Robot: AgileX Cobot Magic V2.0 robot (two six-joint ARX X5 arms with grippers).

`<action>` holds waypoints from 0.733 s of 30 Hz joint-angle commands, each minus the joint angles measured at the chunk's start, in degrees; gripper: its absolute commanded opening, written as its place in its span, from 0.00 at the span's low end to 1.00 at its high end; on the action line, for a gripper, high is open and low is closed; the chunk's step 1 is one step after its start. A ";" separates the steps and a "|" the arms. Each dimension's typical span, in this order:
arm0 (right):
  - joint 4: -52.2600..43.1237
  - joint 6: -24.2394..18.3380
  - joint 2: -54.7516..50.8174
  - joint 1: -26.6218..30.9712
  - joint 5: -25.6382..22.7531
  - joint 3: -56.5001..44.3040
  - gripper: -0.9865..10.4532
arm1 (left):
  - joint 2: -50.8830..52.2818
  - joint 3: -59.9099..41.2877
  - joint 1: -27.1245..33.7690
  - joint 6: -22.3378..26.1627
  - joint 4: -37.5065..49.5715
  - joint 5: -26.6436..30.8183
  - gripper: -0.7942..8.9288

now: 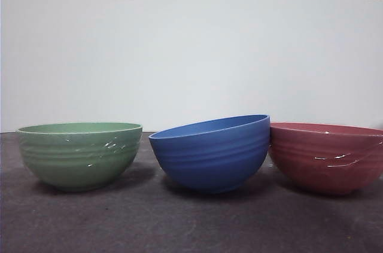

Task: Pick up the green bowl on the top,put the green bowl on the left,pick up the red bowl in the middle,put the red bowl on the right

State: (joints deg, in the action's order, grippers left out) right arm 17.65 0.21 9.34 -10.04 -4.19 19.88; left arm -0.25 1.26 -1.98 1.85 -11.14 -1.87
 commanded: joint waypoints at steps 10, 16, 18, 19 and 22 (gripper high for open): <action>-9.86 1.09 -9.29 5.29 10.21 -19.50 0.09 | 0.17 -0.44 0.17 -0.57 -0.94 0.09 0.08; -9.40 1.62 -9.03 5.27 10.05 -19.50 0.09 | 0.17 -0.44 0.17 -0.57 -0.94 0.09 0.08; -9.40 1.62 -8.96 5.27 10.05 -19.50 0.09 | 0.17 -0.44 0.17 -0.59 -0.94 0.09 0.08; -9.40 1.60 -8.96 5.27 10.05 -19.47 0.09 | 0.17 -0.44 0.17 -0.59 -0.94 0.09 0.08; -9.40 1.62 -8.98 5.27 10.05 -19.47 0.09 | 0.17 -0.44 0.17 -0.59 -0.94 0.09 0.08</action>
State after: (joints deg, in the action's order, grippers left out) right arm 8.56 1.13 0.32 -4.84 6.00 0.80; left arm -0.25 1.26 -1.98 1.85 -11.14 -1.87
